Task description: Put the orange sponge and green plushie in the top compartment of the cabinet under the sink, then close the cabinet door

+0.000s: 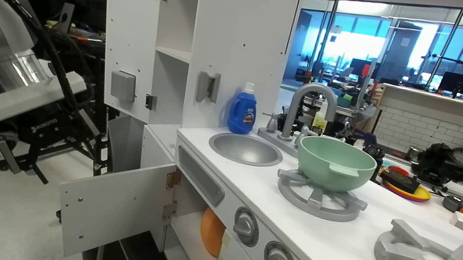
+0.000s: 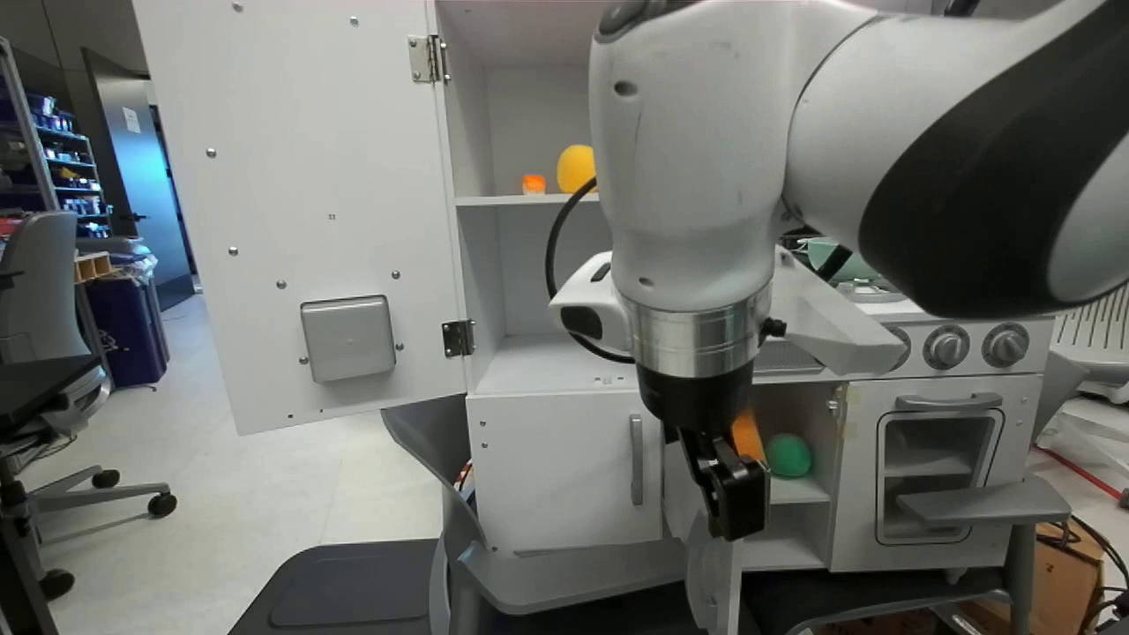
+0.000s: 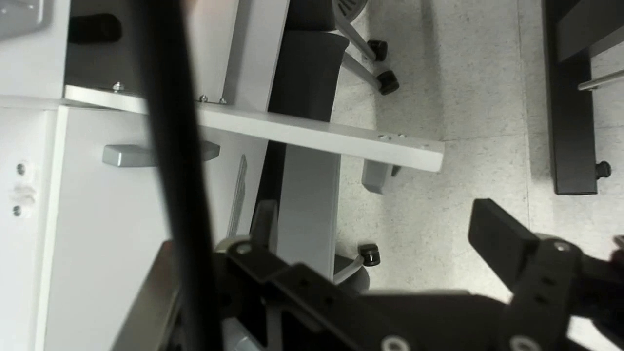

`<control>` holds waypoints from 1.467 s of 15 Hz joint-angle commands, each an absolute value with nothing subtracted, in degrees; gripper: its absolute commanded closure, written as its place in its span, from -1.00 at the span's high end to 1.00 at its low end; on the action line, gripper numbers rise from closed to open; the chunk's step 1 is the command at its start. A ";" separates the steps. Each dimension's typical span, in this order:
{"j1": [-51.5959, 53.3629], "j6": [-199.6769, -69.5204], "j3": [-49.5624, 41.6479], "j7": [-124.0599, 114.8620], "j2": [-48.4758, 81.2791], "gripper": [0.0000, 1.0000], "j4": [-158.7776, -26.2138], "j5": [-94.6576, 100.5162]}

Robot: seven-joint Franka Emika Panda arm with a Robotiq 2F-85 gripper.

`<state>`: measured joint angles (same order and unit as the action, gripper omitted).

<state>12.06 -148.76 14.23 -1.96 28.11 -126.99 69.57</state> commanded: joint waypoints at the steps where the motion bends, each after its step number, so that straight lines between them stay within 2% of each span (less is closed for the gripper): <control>1: 13.08 -147.35 12.78 0.88 32.55 1.00 -122.79 67.32; 13: 14.28 -143.77 10.12 2.45 44.67 1.00 -111.27 67.04; 22: 13.09 -140.69 8.05 4.41 45.76 1.00 -108.64 65.57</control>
